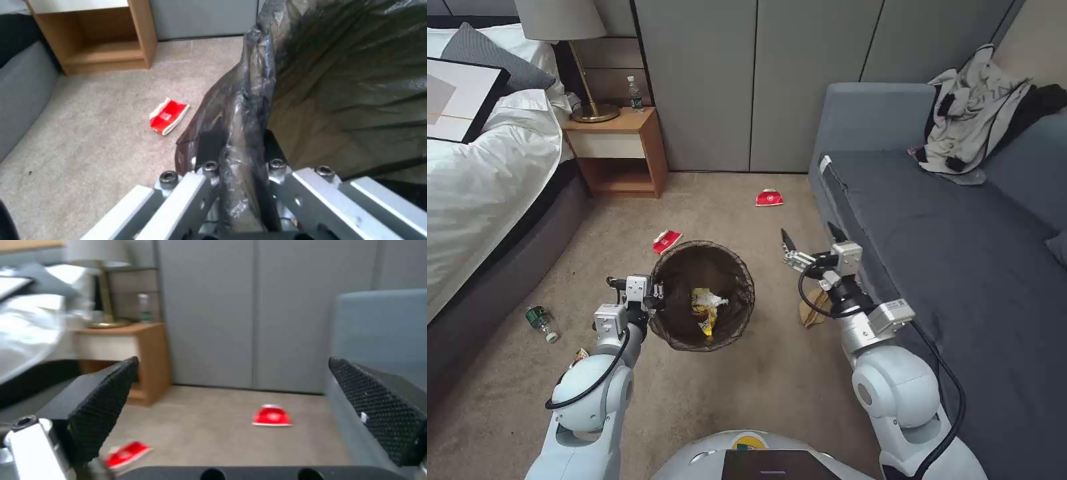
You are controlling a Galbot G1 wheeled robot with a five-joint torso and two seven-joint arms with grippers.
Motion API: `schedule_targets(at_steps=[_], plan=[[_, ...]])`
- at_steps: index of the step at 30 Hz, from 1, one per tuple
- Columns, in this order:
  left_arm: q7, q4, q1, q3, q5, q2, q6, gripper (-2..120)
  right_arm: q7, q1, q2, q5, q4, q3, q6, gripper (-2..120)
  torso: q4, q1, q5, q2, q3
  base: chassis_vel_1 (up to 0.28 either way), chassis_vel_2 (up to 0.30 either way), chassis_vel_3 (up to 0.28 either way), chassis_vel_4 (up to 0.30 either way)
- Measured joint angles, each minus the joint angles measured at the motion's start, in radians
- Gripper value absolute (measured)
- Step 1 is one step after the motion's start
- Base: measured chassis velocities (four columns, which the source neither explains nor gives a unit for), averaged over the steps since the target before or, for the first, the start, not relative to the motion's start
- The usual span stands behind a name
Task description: Pick up the trash bin, then pick up the garbage from the floor and place it into the trash bin.
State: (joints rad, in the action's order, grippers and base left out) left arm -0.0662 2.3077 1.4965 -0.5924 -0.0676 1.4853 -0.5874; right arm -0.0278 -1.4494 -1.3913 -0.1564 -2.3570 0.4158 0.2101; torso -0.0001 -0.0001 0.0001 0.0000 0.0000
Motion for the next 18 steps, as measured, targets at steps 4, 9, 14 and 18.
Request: schedule_targets(at_steps=[4, 9, 14, 18], plan=[[-0.001, 0.0, 0.0, -0.001, -0.004, -0.001, 0.0, 3, -0.003, -0.032, -0.013, 0.04, 0.011, 0.039, -0.035, 100, 0.0002, 0.0, -0.0001, 0.0, 0.0, 0.0, 0.0, 0.0, 0.0], [-0.001, 0.005, 0.0, -0.004, -0.01, -0.004, 0.0, 3, -0.018, -0.077, -0.017, 0.043, 0.007, 0.074, -0.059, 100, 0.0001, 0.0, -0.0001, 0.0, 0.0, 0.0, 0.0, 0.0, 0.0], [-0.002, 0.006, 0.001, -0.012, -0.015, -0.005, -0.001, 3, -0.024, -0.127, -0.017, 0.043, 0.003, 0.089, -0.089, 100, 0.0, 0.0, -0.0001, 0.0, 0.0, 0.0, 0.0, 0.0, 0.0], [-0.003, 0.015, 0.002, -0.022, -0.019, -0.007, -0.001, 3, -0.027, -0.172, -0.02, 0.045, 0.003, 0.091, -0.121, 100, 0.0001, 0.0, -0.0001, 0.0, 0.0, 0.0, 0.0, 0.0, 0.0]])
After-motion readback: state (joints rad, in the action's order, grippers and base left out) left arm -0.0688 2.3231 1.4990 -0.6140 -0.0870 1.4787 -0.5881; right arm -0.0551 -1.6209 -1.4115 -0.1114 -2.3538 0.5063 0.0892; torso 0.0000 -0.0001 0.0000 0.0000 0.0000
